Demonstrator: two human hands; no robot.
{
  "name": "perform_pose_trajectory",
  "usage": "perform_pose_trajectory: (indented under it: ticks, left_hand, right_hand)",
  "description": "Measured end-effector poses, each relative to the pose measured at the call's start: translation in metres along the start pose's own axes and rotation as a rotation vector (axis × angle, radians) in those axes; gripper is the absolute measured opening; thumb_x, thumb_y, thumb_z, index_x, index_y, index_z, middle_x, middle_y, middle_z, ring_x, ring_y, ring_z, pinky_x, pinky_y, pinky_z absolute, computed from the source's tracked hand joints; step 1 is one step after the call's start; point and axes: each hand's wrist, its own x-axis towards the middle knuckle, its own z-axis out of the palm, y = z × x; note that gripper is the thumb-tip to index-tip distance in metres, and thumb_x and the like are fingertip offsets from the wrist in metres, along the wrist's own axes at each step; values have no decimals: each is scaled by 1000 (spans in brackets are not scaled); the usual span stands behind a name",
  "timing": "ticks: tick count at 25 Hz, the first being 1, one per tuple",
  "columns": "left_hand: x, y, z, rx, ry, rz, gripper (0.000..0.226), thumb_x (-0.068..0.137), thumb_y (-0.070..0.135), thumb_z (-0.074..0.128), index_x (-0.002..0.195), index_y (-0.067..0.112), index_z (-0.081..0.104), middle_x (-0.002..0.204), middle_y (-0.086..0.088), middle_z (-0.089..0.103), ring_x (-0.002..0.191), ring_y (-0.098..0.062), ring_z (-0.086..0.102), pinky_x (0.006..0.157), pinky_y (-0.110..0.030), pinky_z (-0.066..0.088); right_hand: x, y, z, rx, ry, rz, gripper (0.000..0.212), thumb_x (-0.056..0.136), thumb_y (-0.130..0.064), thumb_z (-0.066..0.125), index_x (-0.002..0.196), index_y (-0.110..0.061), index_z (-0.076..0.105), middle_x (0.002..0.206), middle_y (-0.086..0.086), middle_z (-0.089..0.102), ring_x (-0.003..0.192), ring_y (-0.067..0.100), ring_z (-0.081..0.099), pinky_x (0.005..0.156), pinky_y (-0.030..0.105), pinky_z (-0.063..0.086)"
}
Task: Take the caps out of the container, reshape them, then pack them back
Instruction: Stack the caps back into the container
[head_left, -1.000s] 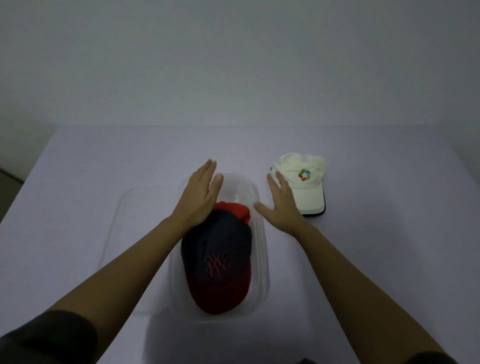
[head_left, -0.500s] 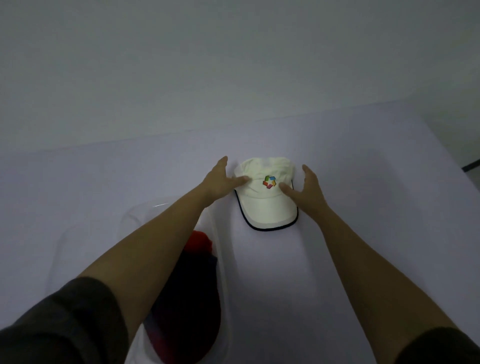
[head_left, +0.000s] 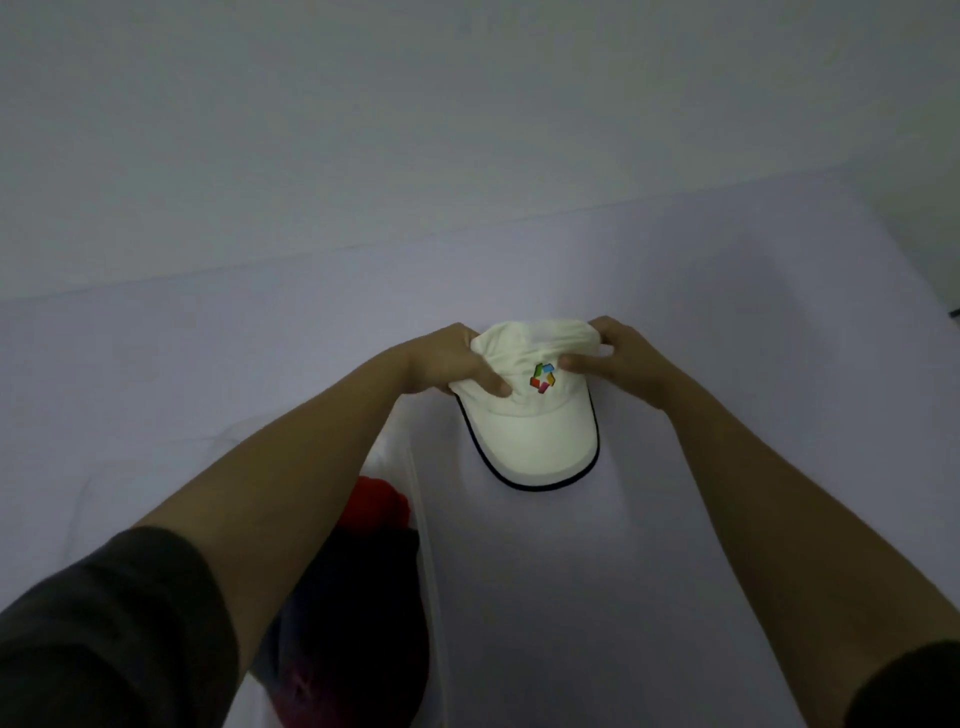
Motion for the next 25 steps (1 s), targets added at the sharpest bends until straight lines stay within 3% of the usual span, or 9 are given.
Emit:
perform_pose_trajectory:
  ticks: [3, 5, 7, 10, 15, 18, 20, 23, 25]
  left_hand:
    - [-16, 17, -17, -16, -83, -18, 33, 59, 19, 81, 91, 13, 72, 97, -9, 70, 94, -29, 65, 88, -46, 51]
    - [-35, 29, -34, 91, -103, 13, 31, 58, 26, 82, 87, 18, 74, 93, -5, 70, 91, -27, 63, 77, -42, 51]
    - [-65, 43, -53, 238, -73, 50, 37, 56, 34, 80, 90, 20, 73, 96, -1, 72, 92, -26, 63, 77, -38, 50]
    - [-122, 62, -81, 401, 11, 112, 53, 53, 38, 77, 100, 16, 70, 103, 1, 73, 98, -20, 67, 90, -38, 54]
    - [-198, 50, -116, 525, 116, 130, 25, 80, 7, 70, 103, 14, 66, 104, 3, 70, 96, -15, 65, 90, -33, 52]
    - [-235, 21, -131, 583, 264, 103, 9, 83, 6, 67, 89, 12, 68, 93, -2, 70, 90, -21, 63, 90, -39, 49]
    - [-247, 1, -136, 652, 327, 100, 10, 83, 8, 66, 91, 3, 69, 95, -11, 70, 91, -27, 63, 89, -41, 48]
    - [-256, -27, -139, 725, 366, 146, 17, 84, 12, 66, 96, 0, 69, 95, -15, 71, 92, -31, 64, 87, -43, 50]
    - [-258, -43, -138, 755, 383, 214, 17, 85, 11, 65, 96, -1, 68, 93, -15, 71, 88, -32, 63, 84, -42, 51]
  right_hand:
    - [-12, -23, -4, 206, -21, -19, 34, 79, -23, 73, 108, -11, 61, 116, 10, 63, 108, 24, 61, 87, 39, 55]
    - [-17, -47, -4, 131, 12, -94, 26, 79, -25, 72, 101, -16, 61, 112, 8, 62, 105, 22, 61, 87, 38, 54]
    - [-22, -76, -1, 37, 51, -185, 24, 79, -27, 73, 97, -19, 59, 106, 4, 60, 98, 15, 58, 84, 29, 50]
    - [-34, -132, 16, -20, 86, -358, 25, 80, -27, 71, 98, -18, 56, 101, 0, 56, 89, 3, 54, 77, 12, 44]
    - [-44, -186, 72, 51, 134, -546, 26, 80, -26, 72, 97, -17, 54, 102, 0, 52, 92, 3, 53, 81, 9, 42]
    - [-56, -198, 123, 219, 163, -440, 64, 78, -30, 74, 129, -21, 36, 136, 1, 37, 121, 12, 44, 97, 21, 40]
    - [-69, -185, 151, 141, 126, -264, 92, 74, -37, 76, 143, -13, 20, 148, 5, 28, 130, 16, 37, 106, 29, 36]
    - [-98, -154, 184, -219, -192, -135, 118, 58, -59, 78, 146, -13, 15, 150, 8, 31, 135, 21, 35, 108, 32, 33]
    - [-108, -144, 202, -547, -314, -151, 133, 47, -76, 73, 148, -15, 12, 152, 9, 29, 138, 26, 32, 113, 44, 28]
